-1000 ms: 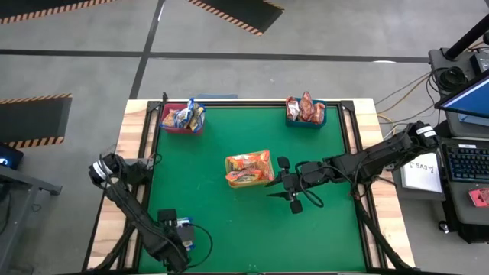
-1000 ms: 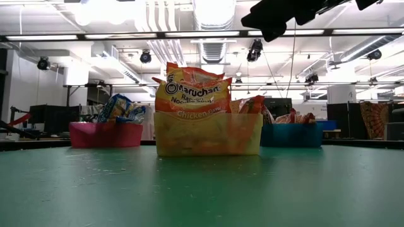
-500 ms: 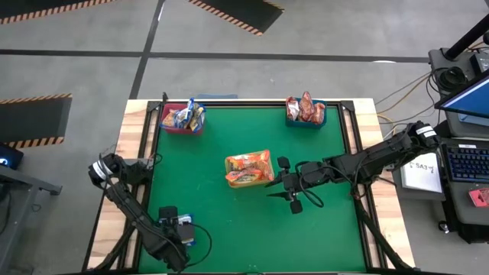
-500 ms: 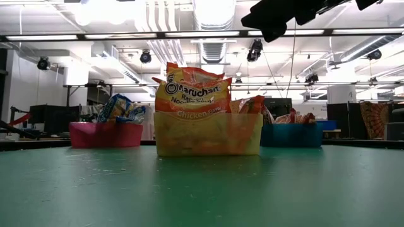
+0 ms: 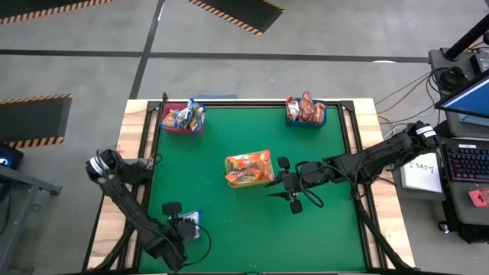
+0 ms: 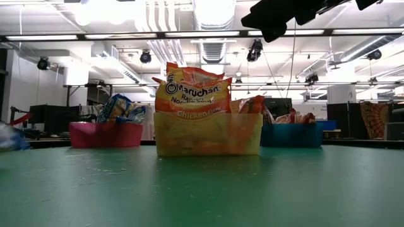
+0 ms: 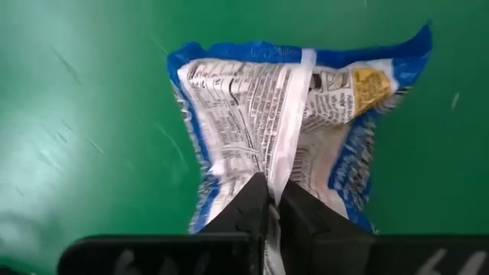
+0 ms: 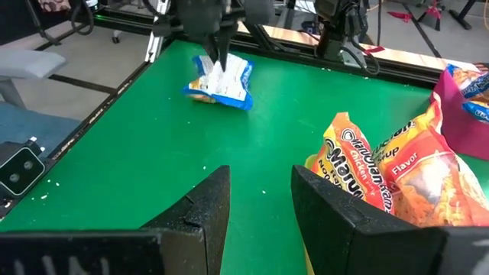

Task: Sort Maruchan noodles
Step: Put the blue noodle pack into the red bin

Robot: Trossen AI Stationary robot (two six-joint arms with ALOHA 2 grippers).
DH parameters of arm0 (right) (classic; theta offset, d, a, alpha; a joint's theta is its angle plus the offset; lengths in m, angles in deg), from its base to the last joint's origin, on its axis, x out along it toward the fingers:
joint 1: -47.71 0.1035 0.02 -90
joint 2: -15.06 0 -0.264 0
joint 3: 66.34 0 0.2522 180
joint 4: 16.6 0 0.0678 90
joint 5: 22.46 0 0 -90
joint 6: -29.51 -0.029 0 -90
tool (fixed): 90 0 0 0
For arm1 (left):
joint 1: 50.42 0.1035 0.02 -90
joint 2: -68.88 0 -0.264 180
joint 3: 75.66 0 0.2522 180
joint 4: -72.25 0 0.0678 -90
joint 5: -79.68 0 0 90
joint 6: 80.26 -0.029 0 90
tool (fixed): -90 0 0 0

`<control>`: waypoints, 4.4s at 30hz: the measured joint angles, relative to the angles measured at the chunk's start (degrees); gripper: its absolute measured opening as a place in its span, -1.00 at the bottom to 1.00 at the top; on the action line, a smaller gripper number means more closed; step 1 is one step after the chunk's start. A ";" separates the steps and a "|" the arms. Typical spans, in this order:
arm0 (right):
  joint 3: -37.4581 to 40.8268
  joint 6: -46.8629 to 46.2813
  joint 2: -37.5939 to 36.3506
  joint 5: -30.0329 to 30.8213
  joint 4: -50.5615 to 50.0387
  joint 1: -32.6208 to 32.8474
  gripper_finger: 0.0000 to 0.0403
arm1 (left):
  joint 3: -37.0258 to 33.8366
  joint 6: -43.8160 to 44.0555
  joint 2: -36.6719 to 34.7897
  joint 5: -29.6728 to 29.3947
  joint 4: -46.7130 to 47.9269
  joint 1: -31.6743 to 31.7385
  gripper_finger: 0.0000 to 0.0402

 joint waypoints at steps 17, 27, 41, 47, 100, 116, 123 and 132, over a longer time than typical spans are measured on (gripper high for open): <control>0.31 0.48 0.00 0.02 0.00 0.26 -0.36 | -0.11 -2.50 -21.46 -44.73 5.15 2.83 -1.00; 0.31 1.08 -0.09 0.00 -0.02 0.26 -0.36 | -0.11 -2.92 -29.57 -54.46 15.86 16.82 -1.00; 0.31 1.75 -0.11 0.00 -0.02 0.26 -0.36 | -0.11 -20.88 -34.23 -54.36 19.60 60.74 -1.00; 0.33 1.77 -0.11 0.00 -0.04 0.26 -0.36 | -0.13 -40.57 -33.92 -43.54 9.06 76.80 -1.00; 0.33 4.53 -0.26 0.22 0.52 -0.20 -0.36 | -4.57 -58.75 -22.49 15.29 -7.90 116.64 -1.00; 0.33 4.68 -0.26 0.21 0.52 -0.19 -0.36 | -4.57 -59.23 -22.60 15.18 -7.39 116.32 -0.57; 0.33 4.60 -0.26 0.21 0.52 -0.19 -0.36 | -1.95 -61.84 -22.84 15.34 -4.69 116.32 -0.31; 0.33 4.52 -0.26 0.21 0.54 -0.20 -0.36 | 1.90 -61.88 -22.91 10.20 -5.68 116.34 -0.48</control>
